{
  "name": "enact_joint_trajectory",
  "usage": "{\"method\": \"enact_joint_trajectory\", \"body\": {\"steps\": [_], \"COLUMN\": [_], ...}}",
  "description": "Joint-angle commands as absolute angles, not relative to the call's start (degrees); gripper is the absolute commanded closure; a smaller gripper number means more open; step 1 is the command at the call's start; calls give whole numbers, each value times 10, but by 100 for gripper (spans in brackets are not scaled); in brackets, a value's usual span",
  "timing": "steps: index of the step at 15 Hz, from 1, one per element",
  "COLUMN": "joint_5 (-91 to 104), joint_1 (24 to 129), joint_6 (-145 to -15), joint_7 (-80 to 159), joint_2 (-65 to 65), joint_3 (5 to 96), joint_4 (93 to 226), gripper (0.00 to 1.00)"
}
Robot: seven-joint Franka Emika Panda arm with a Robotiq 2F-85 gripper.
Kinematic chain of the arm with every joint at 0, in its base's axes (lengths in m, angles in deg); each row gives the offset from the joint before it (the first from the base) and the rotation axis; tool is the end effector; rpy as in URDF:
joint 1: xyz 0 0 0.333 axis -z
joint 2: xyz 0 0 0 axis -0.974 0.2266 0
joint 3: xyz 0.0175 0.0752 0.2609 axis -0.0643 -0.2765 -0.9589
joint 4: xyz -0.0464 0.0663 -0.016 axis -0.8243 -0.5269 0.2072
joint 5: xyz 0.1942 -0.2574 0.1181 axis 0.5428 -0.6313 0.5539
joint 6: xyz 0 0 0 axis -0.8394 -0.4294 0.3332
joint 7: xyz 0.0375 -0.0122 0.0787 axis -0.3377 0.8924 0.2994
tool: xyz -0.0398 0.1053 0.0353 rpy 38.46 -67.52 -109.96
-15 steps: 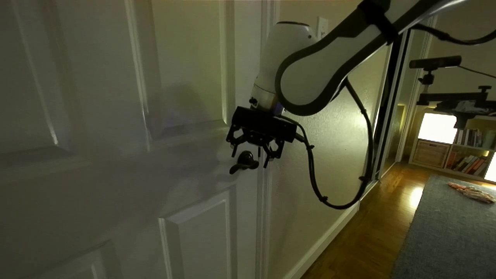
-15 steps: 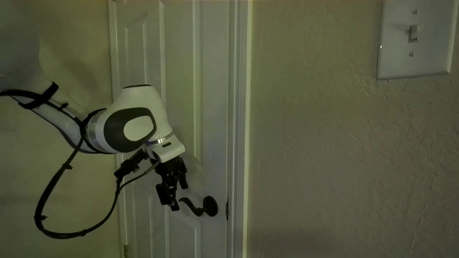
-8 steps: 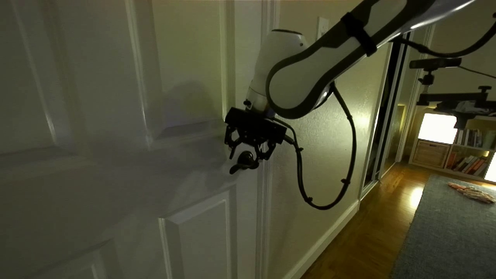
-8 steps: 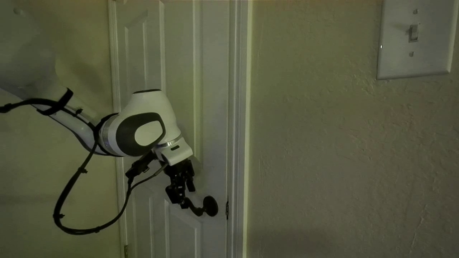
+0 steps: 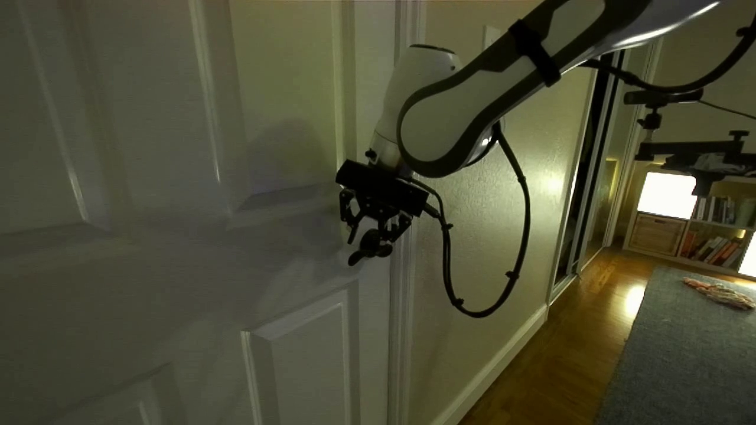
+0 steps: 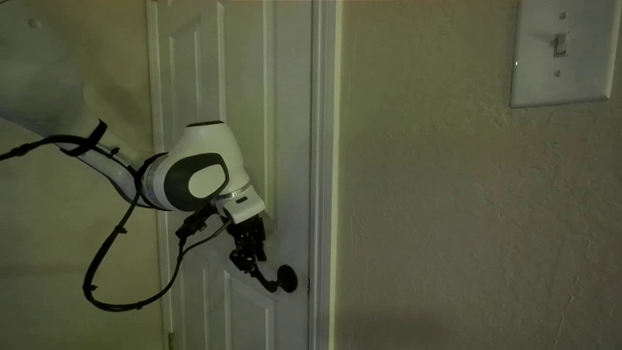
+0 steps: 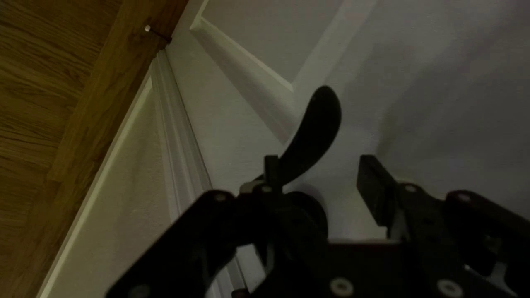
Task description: Open the door
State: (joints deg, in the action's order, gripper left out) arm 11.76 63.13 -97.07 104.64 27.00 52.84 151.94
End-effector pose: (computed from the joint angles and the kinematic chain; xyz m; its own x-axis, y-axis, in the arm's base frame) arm 0.6785 0.1065 0.2589 0.4419 -0.8807 0.1707 -0.8046 -0.4733 -0.3587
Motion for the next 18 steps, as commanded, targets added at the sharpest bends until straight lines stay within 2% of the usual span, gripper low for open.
{"method": "enact_joint_trajectory", "body": {"steps": [1, 4, 10, 11, 13, 15, 16, 17, 18], "joint_5": [134, 138, 132, 131, 135, 139, 140, 143, 147], "joint_1": [647, 649, 646, 647, 654, 661, 664, 666, 669], "joint_6": [-953, -937, -901, -897, -891, -884, -882, -880, -879], "joint_7": [1022, 1003, 997, 1000, 998, 997, 997, 994, 993], "joint_2": [276, 275, 283, 287, 292, 298, 301, 305, 311], "joint_3": [506, 496, 502, 504, 503, 500, 499, 495, 492], "joint_4": [1505, 1503, 1479, 1473, 1464, 1458, 1455, 1452, 1447], "gripper": [19, 2, 0, 9, 16, 12, 25, 32, 31]}}
